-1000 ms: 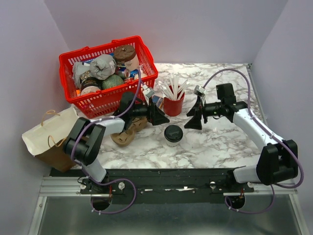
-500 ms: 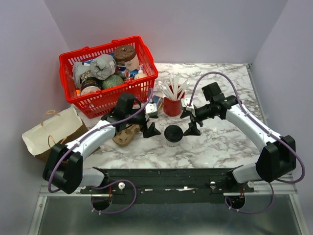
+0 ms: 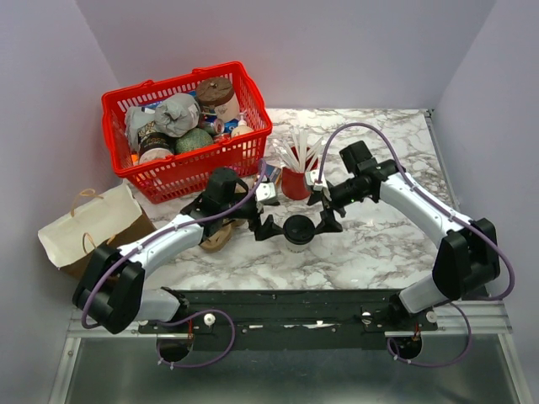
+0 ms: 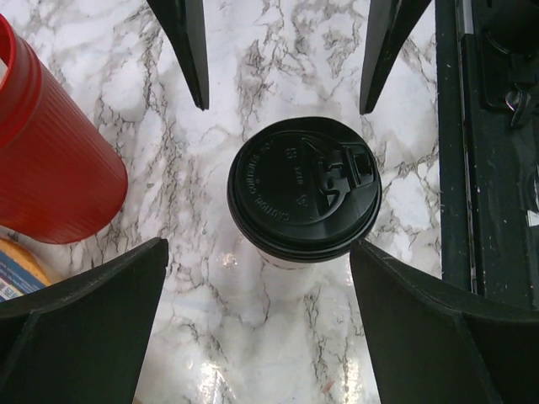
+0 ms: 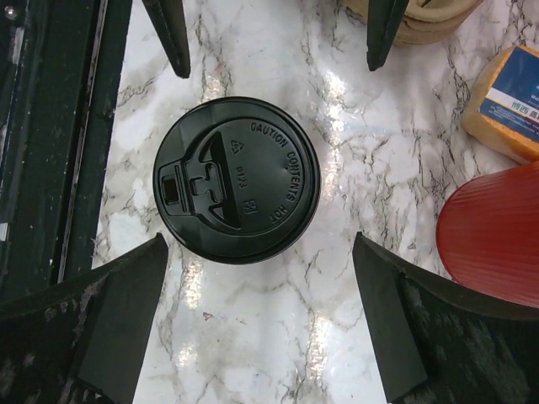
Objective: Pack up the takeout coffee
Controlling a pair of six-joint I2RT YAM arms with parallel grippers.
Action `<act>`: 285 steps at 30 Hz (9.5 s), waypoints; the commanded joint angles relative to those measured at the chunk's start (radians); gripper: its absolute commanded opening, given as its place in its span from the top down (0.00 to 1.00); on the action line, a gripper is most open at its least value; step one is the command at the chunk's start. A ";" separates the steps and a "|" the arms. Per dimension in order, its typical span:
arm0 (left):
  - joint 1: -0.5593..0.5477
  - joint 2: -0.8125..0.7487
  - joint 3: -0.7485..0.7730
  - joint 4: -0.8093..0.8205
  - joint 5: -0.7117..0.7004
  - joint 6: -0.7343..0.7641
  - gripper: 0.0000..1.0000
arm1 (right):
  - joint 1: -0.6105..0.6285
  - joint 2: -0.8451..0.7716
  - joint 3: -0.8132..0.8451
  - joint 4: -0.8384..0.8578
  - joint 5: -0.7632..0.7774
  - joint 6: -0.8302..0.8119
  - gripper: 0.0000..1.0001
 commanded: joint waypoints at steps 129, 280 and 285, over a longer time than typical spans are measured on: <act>-0.079 0.160 -0.134 0.352 0.072 -0.187 0.02 | 0.187 0.052 -0.167 0.157 0.146 0.211 0.21; 0.075 -0.018 -0.155 0.104 -0.133 -0.737 0.02 | -0.045 0.213 -0.092 0.386 -0.124 0.997 0.11; 0.076 -0.019 -0.162 0.088 -0.148 -0.734 0.02 | -0.032 0.231 -0.081 0.386 -0.118 0.998 0.12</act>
